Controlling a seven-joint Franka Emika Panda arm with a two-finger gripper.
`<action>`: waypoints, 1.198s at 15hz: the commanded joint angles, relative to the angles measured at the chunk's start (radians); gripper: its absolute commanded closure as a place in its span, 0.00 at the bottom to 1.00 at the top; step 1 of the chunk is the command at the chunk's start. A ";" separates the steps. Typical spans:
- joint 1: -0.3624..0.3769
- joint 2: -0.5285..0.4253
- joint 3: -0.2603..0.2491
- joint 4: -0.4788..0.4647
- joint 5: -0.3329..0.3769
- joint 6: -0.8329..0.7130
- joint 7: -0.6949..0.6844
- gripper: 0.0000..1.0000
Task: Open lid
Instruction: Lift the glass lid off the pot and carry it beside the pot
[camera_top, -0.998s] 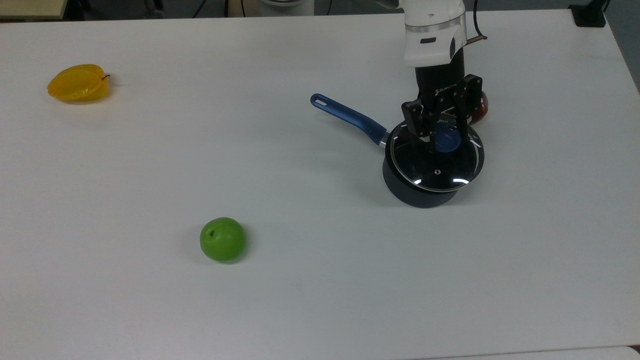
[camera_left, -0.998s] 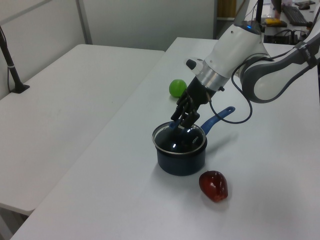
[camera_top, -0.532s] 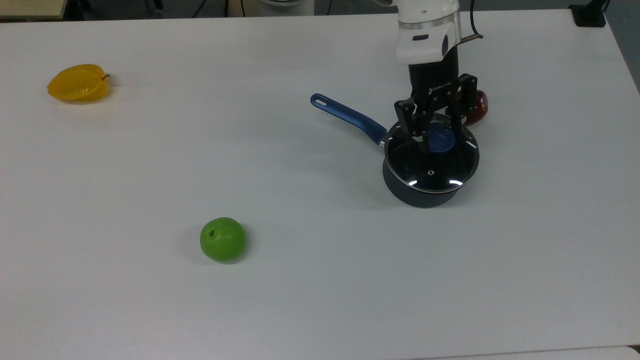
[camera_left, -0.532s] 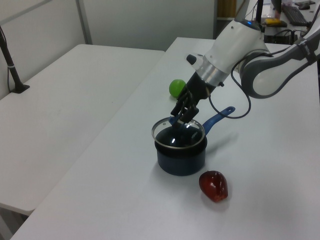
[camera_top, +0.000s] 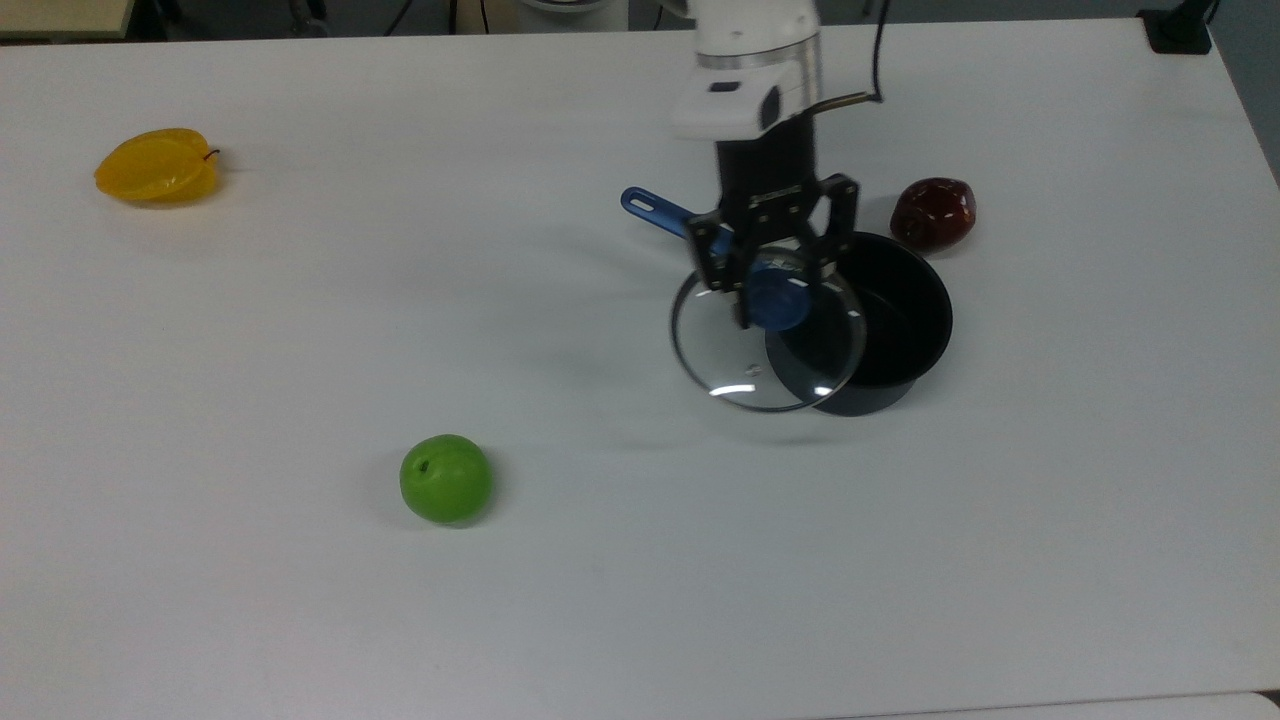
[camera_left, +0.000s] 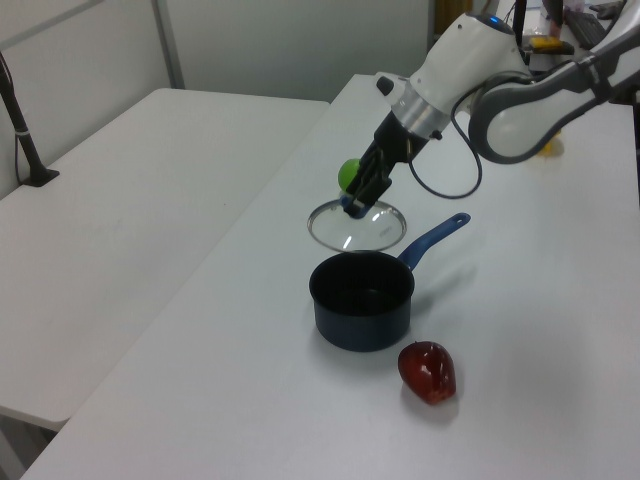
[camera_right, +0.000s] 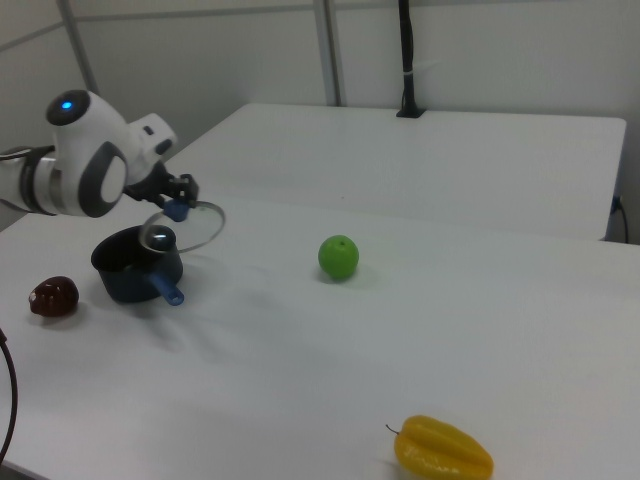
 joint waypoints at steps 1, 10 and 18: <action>-0.076 -0.024 -0.007 -0.008 0.000 -0.033 -0.001 0.47; -0.224 -0.036 -0.012 -0.110 0.000 -0.027 -0.034 0.46; -0.271 0.013 -0.010 -0.149 0.000 0.024 -0.072 0.45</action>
